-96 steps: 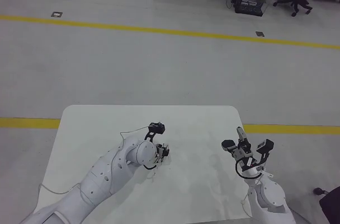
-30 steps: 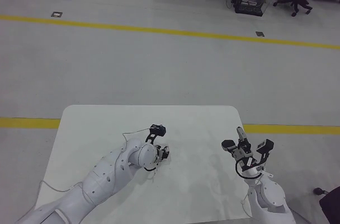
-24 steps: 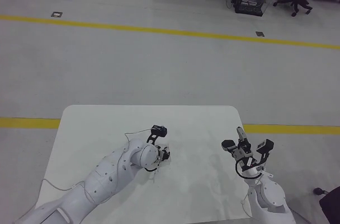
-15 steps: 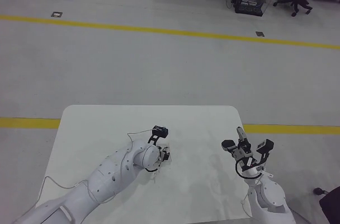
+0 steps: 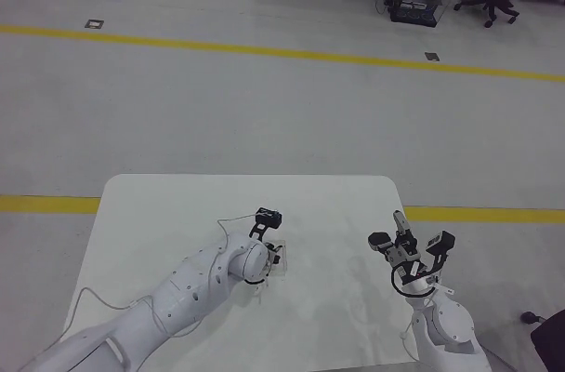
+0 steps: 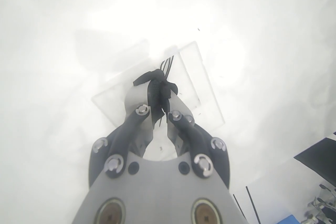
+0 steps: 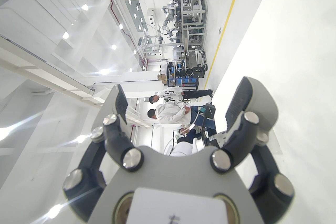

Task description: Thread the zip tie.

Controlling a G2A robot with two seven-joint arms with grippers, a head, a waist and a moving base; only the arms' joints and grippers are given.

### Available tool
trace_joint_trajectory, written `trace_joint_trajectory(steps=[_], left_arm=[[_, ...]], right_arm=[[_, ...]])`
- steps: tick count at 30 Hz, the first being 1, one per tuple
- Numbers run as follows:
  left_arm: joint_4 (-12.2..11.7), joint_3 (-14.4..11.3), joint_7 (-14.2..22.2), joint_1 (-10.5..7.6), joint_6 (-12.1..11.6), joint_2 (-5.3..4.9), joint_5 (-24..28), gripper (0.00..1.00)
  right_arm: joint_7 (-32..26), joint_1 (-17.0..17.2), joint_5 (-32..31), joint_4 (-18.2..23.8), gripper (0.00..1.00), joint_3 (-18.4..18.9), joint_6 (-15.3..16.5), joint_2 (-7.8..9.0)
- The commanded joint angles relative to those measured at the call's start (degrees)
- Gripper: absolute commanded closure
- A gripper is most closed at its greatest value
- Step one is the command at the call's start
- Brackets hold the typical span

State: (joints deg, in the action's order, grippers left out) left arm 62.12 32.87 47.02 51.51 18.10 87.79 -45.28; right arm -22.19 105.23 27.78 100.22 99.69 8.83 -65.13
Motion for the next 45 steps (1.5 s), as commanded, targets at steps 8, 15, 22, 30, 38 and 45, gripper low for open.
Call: trace_joint_trajectory(steps=[8,15,22,30,38,45], left_arm=[[4.01,1.69,2.34,0.19,0.14,-0.87,-0.47,1.0],[9.17,3.86,5.43,1.91,-0.36,-2.47,-1.92,1.0],[9.81,3.6,5.38,3.37,-2.78,-3.29,-4.58,1.0],[8.0,1.0,3.8,2.31,-6.19,-2.63,-6.26,0.65],[5.68,-1.76,3.38,0.44,-7.41,-1.51,-8.43,0.76],[2.95,-3.22,3.8,-1.25,-7.15,-0.42,-9.01,0.88]], right_arm=[[-0.01,0.0,0.0,0.0,0.0,0.0,0.0,0.0],[-0.01,0.0,0.0,0.0,0.0,0.0,0.0,0.0],[-0.01,0.0,0.0,0.0,0.0,0.0,0.0,0.0],[-0.01,0.0,0.0,0.0,0.0,0.0,0.0,0.0],[-0.01,0.0,0.0,0.0,0.0,0.0,0.0,0.0],[-0.01,0.0,0.0,0.0,0.0,0.0,0.0,0.0]])
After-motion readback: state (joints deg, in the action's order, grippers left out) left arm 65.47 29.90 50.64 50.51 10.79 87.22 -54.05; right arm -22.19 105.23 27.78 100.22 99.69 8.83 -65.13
